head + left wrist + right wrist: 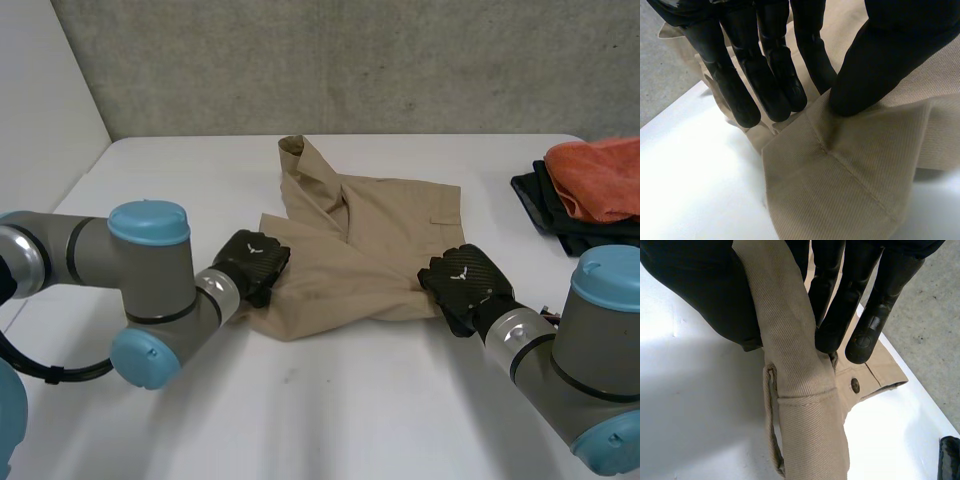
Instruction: Fold the laundry.
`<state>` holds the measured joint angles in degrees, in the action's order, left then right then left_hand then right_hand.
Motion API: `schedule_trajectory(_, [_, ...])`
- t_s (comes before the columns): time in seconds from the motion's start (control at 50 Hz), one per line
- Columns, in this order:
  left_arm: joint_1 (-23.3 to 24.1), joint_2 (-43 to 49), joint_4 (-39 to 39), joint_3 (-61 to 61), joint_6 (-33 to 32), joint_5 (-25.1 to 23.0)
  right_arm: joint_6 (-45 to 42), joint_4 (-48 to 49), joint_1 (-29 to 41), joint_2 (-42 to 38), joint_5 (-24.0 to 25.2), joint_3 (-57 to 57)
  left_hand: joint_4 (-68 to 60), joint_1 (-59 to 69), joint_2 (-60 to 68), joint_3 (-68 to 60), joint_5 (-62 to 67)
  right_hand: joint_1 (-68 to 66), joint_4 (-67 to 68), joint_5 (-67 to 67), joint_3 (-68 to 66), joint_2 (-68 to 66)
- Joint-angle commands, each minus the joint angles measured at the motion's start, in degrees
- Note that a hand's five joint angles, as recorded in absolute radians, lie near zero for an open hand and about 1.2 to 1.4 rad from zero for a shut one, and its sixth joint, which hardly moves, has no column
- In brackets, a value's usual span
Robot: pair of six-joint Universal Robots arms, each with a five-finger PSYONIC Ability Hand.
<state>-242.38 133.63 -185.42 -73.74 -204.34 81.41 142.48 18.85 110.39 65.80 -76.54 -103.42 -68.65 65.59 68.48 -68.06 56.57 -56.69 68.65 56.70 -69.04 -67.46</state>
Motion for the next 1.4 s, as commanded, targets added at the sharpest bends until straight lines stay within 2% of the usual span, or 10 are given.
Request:
schedule_trajectory(0.02, [1.6,-4.3,0.7,-4.3,0.1,4.1,1.3,-1.4,0.1,0.3,-0.3,0.5,-11.4,14.4,11.5,-11.9,13.4,0.6,-12.5,-10.6,12.9,11.3])
schedule_trajectory(0.06, [1.6,-8.1,0.6,-7.4,0.1,5.1,3.4,-3.5,-0.3,0.8,-0.3,0.9,-11.4,14.4,11.5,-11.9,13.4,25.3,-37.2,-35.3,37.6,36.0])
schedule_trajectory(0.14, [1.9,-14.3,0.3,-11.9,0.1,5.4,10.2,-9.0,-1.2,3.4,-0.1,3.2,-11.4,14.4,11.5,-11.9,13.4,36.1,-48.1,-46.2,48.5,46.9])
schedule_trajectory(0.28, [2.1,-22.3,0.3,-17.7,0.1,5.5,21.1,-17.0,-3.2,5.4,0.5,5.2,-11.4,14.4,11.5,-11.9,13.4,35.7,-47.6,-45.7,48.0,46.5])
schedule_trajectory(0.46, [2.2,-26.7,0.6,-20.2,4.0,5.6,20.0,-18.4,-7.1,5.3,0.5,2.3,-11.4,14.4,11.5,-11.9,13.4,33.3,-45.3,-43.3,45.7,44.1])
schedule_trajectory(0.74, [1.6,-30.4,3.0,-22.6,6.1,5.4,14.3,-11.8,-8.5,2.3,0.3,0.5,-11.4,14.4,11.5,-11.9,13.4,20.4,-32.4,-30.4,32.7,31.2])
schedule_trajectory(0.82, [1.6,-32.3,3.9,-24.0,6.1,5.5,14.2,-8.5,-8.4,0.6,0.3,1.1,-11.4,14.4,11.5,-11.9,13.4,-22.2,10.3,12.2,-9.9,-11.5])
schedule_trajectory(1.02, [1.4,-40.1,9.4,-26.6,5.9,5.9,9.4,-10.3,-8.5,13.9,0.3,0.1,-11.4,14.4,11.5,-11.9,13.4,-23.3,11.3,13.3,-11.0,-12.5])
schedule_trajectory(1.22, [1.7,-51.2,21.0,-32.0,4.9,5.3,-3.5,-36.3,-8.8,23.9,0.8,2.8,-11.4,14.4,11.5,-11.9,13.4,-23.3,11.3,13.3,-11.0,-12.5])
schedule_trajectory(1.4, [1.9,-43.9,14.3,-35.0,4.7,5.3,-7.4,-35.3,-8.4,18.5,2.1,2.2,-11.4,14.4,11.5,-11.9,13.4,-23.3,11.3,13.3,-11.0,-12.5])
